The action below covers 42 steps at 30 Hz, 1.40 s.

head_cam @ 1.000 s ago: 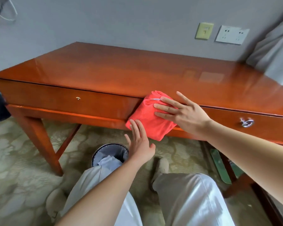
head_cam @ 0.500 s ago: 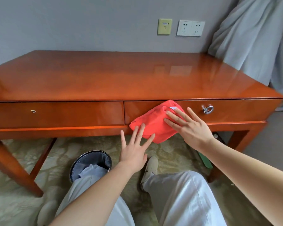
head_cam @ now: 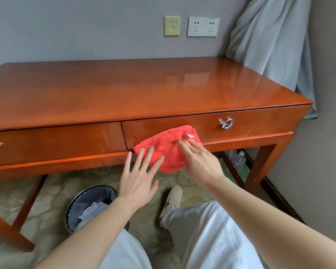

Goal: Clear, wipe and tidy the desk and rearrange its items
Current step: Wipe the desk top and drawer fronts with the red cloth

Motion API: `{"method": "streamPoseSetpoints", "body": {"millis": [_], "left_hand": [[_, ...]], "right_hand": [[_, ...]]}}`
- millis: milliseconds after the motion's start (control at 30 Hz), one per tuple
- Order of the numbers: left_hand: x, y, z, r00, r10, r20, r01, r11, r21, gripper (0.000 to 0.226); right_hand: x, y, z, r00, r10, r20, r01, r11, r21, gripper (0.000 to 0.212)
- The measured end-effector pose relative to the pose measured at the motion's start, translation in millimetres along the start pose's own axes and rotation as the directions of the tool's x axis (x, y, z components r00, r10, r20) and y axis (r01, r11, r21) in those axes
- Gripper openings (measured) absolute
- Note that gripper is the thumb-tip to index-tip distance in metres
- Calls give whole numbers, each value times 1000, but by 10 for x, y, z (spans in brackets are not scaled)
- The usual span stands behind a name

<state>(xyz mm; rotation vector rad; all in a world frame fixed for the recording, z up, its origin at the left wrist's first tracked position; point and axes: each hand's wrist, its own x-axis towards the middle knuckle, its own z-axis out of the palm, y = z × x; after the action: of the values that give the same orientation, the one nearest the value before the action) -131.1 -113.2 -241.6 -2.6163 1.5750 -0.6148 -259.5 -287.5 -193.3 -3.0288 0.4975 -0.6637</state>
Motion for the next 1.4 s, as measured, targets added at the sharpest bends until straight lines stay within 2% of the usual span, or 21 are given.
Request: {"method": "streamPoseSetpoints", "body": {"millis": [133,300,467,700,1000,1100,1167,1300,1400], "left_hand": [[110,109,43,998,59,31,-59,998,5,80],[187,252,85,997,73,18,-73,997,9,85],[362,435,44,987,160,18,-160,987,16,86],[783,1113,-19,980,182,77,-180,983,-32,88],[1345,1905,-77,940,324,110,-320,946,-56,90],[1544,2180,-117,903,413,121,-415,910,-10,81],[1649,2334,-160,885,447,127,-453,891,23,74],[1847,2617,-200,895,421,146,-434,898,71,69],[1969,2766,-223,890,431,147,-447,888,107,67]], "right_hand": [[-138,316,34,973,-1,232,-3,1000,21,77],[-104,496,18,974,-16,227,10,1000,29,70],[-177,776,-253,964,41,262,-50,998,28,56],[-316,1438,-414,941,166,296,-167,986,-23,54],[-651,2275,-438,908,359,214,-337,932,-135,64],[-734,2548,-457,887,420,190,-397,906,-149,63],[-776,2708,-492,872,453,184,-432,890,-146,62],[-863,2920,-487,845,510,162,-493,859,-135,61],[-930,2972,-405,824,547,146,-550,835,-24,61]]}}
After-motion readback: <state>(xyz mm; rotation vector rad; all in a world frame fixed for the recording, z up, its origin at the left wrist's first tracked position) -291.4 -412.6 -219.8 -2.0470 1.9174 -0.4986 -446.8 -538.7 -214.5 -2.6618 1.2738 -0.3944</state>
